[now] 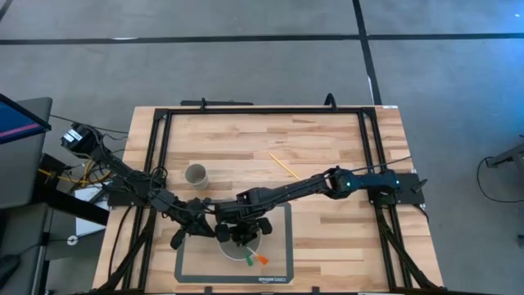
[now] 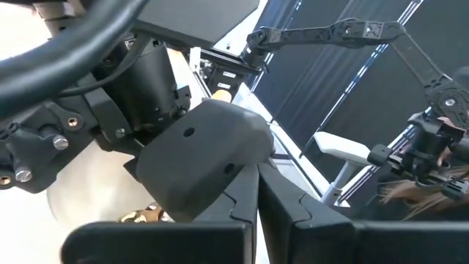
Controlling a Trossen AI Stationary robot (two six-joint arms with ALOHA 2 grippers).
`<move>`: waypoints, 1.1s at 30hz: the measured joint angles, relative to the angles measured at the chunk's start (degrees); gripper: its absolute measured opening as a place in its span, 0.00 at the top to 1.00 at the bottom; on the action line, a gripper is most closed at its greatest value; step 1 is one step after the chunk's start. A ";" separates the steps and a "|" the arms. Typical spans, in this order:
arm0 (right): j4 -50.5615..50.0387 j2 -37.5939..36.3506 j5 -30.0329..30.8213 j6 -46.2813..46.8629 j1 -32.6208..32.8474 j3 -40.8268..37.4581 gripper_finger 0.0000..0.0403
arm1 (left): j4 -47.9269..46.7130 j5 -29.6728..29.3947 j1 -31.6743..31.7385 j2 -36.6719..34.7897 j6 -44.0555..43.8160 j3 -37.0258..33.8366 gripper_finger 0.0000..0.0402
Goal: Pick & Place Utensil
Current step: Put the white cup on the transparent mat to the top left of the white bowl
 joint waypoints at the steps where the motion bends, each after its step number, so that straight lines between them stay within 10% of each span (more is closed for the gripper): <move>1: 0.37 0.00 -0.51 -0.01 -0.06 0.00 0.81 | 0.06 0.11 0.00 -0.02 0.00 0.00 0.98; 14: 1.98 -0.27 -1.56 -8.46 -0.47 0.98 0.80 | 0.90 0.66 -0.01 -0.12 0.14 0.28 0.98; 33: -6.60 -13.82 14.99 -27.55 -0.37 0.84 0.80 | 1.58 -5.61 0.09 0.07 -0.48 0.01 0.98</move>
